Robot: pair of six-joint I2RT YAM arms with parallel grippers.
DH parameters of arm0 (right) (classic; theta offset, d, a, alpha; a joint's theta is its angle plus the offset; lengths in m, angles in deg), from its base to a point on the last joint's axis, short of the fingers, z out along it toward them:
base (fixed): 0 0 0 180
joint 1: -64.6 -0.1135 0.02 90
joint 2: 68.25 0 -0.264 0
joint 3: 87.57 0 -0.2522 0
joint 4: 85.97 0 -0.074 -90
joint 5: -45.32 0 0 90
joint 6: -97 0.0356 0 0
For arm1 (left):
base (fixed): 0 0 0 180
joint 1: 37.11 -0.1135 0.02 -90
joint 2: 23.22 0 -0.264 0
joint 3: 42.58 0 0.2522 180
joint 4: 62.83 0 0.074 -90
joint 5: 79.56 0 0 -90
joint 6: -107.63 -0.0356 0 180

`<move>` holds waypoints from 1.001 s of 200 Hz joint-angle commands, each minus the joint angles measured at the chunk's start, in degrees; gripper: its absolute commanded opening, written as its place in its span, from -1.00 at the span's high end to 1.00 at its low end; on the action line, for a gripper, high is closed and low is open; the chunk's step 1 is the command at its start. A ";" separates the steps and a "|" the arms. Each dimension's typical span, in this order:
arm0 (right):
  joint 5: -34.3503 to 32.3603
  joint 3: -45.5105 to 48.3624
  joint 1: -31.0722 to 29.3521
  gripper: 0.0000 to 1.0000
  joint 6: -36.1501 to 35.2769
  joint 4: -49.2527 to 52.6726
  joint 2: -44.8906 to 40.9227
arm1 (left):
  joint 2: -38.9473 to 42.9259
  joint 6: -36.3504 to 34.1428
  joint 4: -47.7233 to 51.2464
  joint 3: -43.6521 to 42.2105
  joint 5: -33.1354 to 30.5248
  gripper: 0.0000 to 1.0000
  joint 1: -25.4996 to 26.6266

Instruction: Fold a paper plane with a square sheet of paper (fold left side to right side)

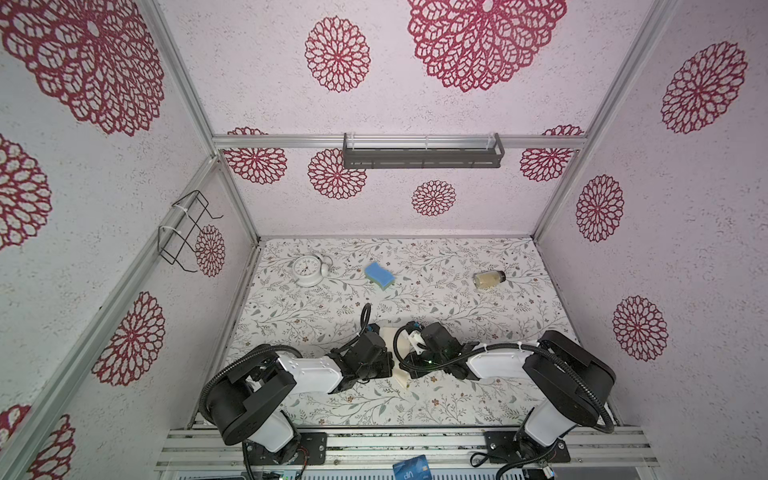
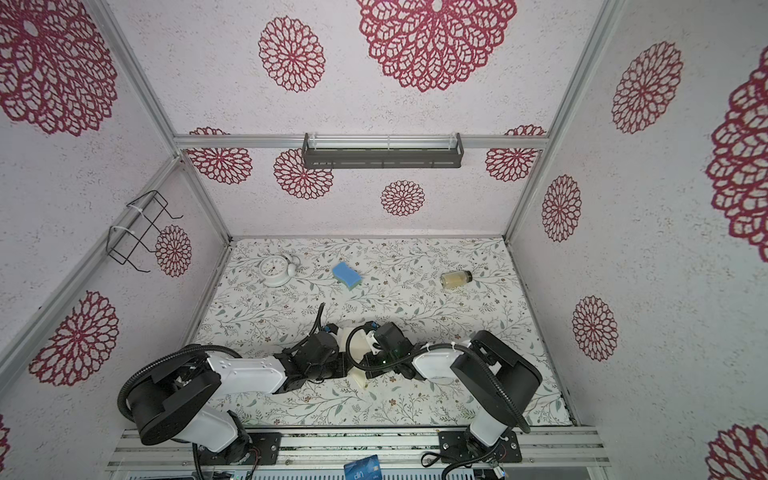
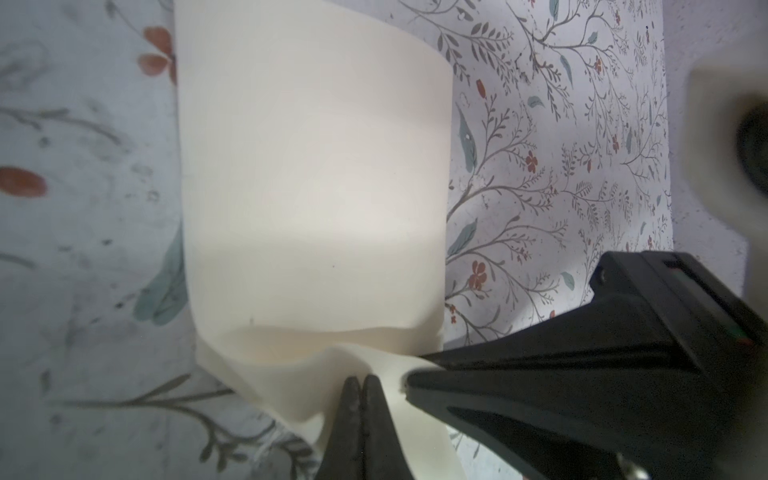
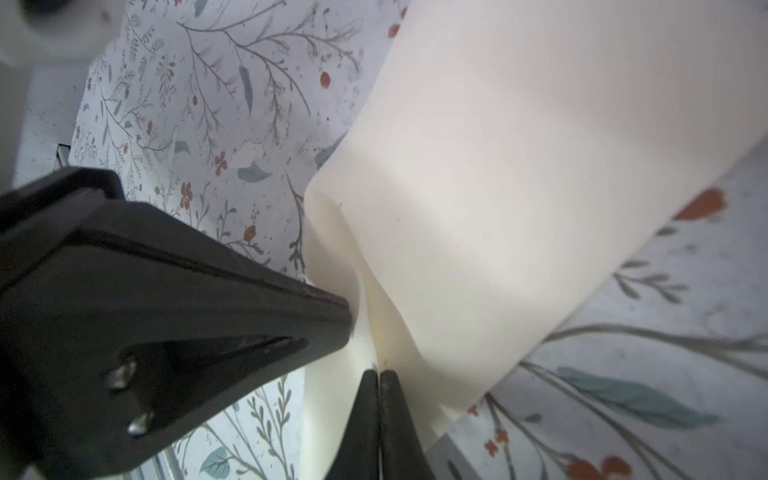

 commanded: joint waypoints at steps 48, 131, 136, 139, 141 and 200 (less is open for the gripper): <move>-2.14 -0.49 0.78 0.25 1.48 13.19 -9.75 | -2.52 5.19 0.75 0.38 -3.78 1.00 1.85; -1.73 3.23 -1.30 0.89 7.65 11.38 -15.66 | -2.85 11.61 3.38 1.24 -7.80 1.00 4.29; -1.80 3.06 -1.67 0.92 7.76 11.10 -15.26 | -2.86 11.64 3.52 1.26 -7.88 1.00 4.35; -1.77 2.97 -1.78 0.93 7.86 11.00 -15.05 | -2.80 11.69 3.56 1.26 -7.99 1.00 4.35; -1.82 2.89 -1.93 0.93 7.89 10.81 -14.88 | -2.79 11.67 3.59 1.26 -7.97 1.00 4.40; -3.07 -0.29 -5.64 0.96 8.37 9.58 -10.61 | -3.05 12.01 4.35 1.57 -8.23 1.00 4.78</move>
